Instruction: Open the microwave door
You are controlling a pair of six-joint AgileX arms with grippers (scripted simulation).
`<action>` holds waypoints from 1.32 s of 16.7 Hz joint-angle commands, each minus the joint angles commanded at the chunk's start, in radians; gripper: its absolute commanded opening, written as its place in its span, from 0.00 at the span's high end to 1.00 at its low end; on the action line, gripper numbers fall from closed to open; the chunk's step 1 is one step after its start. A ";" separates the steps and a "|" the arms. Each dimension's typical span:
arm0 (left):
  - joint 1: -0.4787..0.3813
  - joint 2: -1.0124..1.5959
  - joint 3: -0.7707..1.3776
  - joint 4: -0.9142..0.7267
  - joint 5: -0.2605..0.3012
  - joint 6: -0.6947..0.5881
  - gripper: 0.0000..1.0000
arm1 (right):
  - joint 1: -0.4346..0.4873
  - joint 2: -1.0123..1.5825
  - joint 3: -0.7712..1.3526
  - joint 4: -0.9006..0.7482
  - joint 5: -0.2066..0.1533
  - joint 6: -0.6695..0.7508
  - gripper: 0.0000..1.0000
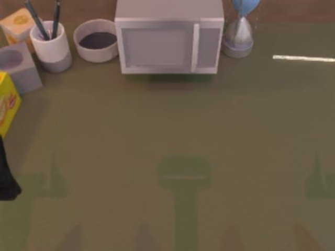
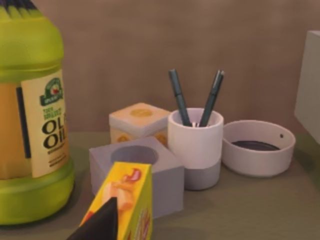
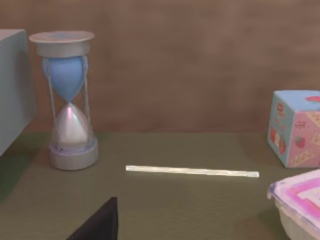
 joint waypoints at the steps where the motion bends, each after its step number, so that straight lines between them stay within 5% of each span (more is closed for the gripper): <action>1: 0.000 0.000 0.000 0.000 0.000 0.000 0.00 | 0.000 0.000 0.000 0.000 0.000 0.000 0.00; 9: -0.118 0.293 0.289 -0.123 -0.068 -0.095 0.00 | 0.000 0.000 0.000 0.000 0.000 0.000 0.00; 22: -0.553 1.695 1.556 -0.574 -0.332 -0.470 0.00 | 0.000 0.000 0.000 0.000 0.000 0.000 0.00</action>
